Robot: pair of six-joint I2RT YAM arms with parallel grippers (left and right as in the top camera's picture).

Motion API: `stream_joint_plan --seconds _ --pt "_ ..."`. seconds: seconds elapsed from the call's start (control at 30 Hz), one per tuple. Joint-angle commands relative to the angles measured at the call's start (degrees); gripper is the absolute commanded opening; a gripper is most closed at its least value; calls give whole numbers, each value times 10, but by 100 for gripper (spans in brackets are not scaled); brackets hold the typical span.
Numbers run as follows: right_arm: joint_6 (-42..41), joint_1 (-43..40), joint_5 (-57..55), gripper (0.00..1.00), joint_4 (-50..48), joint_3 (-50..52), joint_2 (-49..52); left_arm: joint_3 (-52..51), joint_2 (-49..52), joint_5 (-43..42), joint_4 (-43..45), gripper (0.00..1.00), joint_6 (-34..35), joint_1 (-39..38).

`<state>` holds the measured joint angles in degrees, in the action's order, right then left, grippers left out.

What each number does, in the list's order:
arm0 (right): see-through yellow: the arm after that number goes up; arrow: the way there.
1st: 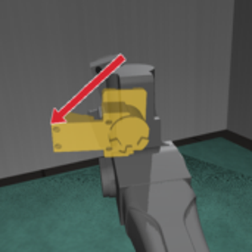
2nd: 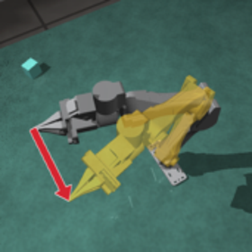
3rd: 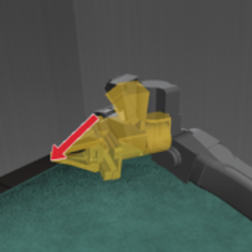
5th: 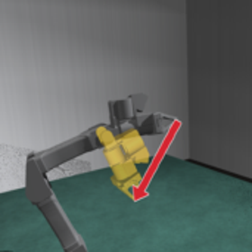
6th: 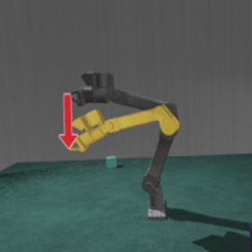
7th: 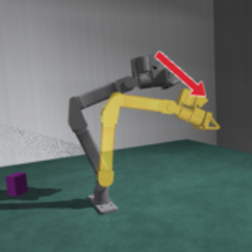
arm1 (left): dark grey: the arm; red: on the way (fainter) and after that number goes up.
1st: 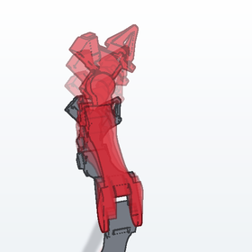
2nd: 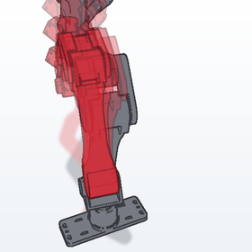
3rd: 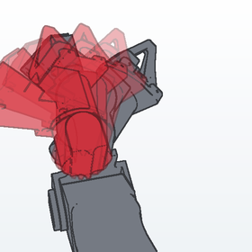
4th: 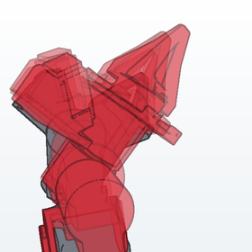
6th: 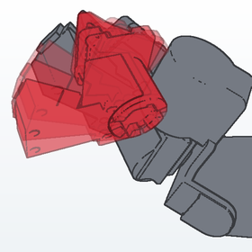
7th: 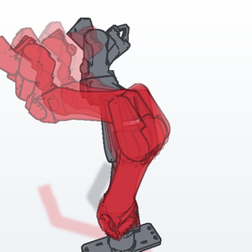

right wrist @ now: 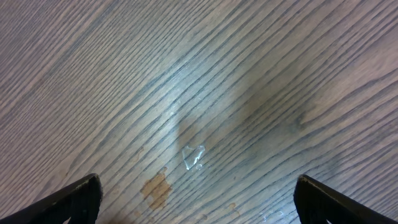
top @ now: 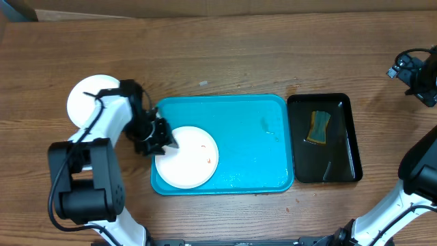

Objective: Clean dirty plates on tray and stack at the side
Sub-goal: 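Move left gripper to the remaining white plate and grasp its edge, then slide the white plate rightward across the teal tray with left gripper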

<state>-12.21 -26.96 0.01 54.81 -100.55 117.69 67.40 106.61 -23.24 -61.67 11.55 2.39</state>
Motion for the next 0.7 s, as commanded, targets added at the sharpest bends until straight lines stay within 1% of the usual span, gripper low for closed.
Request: stream_joint_plan --seconds 0.0,0.1,0.23,0.3,0.37,0.47,0.5,0.6,0.67 --pt "-5 1 1 100 -3 -4 -16 -3 -14 -20 14 50 -13 -40" --pt "-5 1 1 100 -3 -4 -16 9 -14 -21 5 45 -23 -66" --pt "-5 1 1 100 -3 -4 -16 69 -16 -14 -69 36 -30 -76" --pt "-5 1 1 100 -3 -4 -16 93 -26 -8 -107 34 -27 -76" --pt "-5 1 1 100 -3 -4 -16 97 -45 30 -127 37 -5 -75" --pt "-5 1 1 100 -3 -4 -16 97 -66 136 -154 42 58 -70" --pt "-5 1 1 100 -3 -4 -16 97 -69 164 -165 45 75 -69" --pt "-5 1 1 100 -3 -4 -16 92 -69 183 -173 49 93 -68" --pt "-5 1 1 100 -3 -4 -16 83 -69 184 -163 46 93 -68"
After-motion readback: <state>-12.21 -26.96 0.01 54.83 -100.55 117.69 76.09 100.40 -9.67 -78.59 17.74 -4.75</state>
